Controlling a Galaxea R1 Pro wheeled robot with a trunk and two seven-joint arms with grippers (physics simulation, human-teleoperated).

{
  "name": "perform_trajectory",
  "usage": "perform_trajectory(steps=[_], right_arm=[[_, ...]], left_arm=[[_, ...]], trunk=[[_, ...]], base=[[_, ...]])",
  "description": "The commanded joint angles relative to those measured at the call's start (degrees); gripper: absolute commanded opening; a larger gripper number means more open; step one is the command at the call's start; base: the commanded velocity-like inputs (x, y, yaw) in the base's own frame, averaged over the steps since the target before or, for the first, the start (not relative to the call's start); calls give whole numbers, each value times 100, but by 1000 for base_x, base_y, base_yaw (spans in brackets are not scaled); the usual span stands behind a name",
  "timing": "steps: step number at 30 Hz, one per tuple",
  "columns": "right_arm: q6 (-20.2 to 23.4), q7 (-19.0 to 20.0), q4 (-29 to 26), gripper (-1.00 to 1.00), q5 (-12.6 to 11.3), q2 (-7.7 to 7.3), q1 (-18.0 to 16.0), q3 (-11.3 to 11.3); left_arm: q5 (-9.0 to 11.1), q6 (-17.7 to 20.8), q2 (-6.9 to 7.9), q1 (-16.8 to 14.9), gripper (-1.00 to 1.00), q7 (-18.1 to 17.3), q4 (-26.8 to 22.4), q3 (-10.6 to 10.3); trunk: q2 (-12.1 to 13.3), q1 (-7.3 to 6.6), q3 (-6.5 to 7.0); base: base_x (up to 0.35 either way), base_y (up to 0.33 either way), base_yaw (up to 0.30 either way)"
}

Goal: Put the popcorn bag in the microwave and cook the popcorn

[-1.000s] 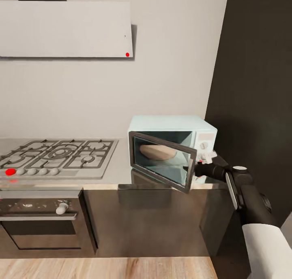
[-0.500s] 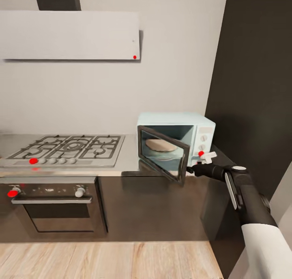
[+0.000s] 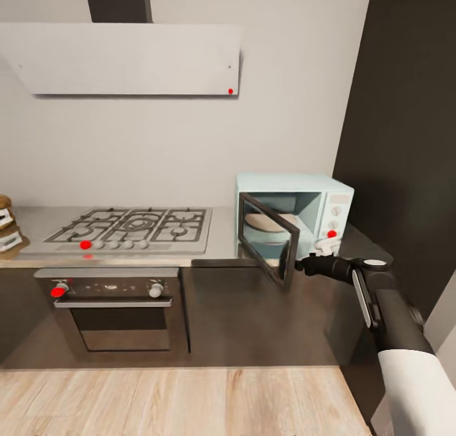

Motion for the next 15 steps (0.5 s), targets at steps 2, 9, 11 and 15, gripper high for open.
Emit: perform_trajectory(steps=[2, 9, 11, 15], right_arm=[[23, 59, -7, 100, 45, 2, -6, -9], [23, 53, 2, 100, 45, 11, -6, -9], [23, 49, 2, 100, 43, 11, -6, -9], [23, -63, 10, 100, 37, 10, -6, -9]], left_arm=[[17, -12, -1, -2, 100, -18, 1, 31], [17, -12, -1, -2, 100, -18, 1, 29], [17, -12, -1, -2, 100, -18, 1, 26], [17, -12, -1, -2, 100, -18, 1, 28]], trunk=[[-4, -1, -6], [-4, -1, -6], [-4, -1, -6], [-4, -1, -6]], base=[[-134, 292, 0], [-122, 294, 0], [-104, 302, 0], [-43, 307, 0]])
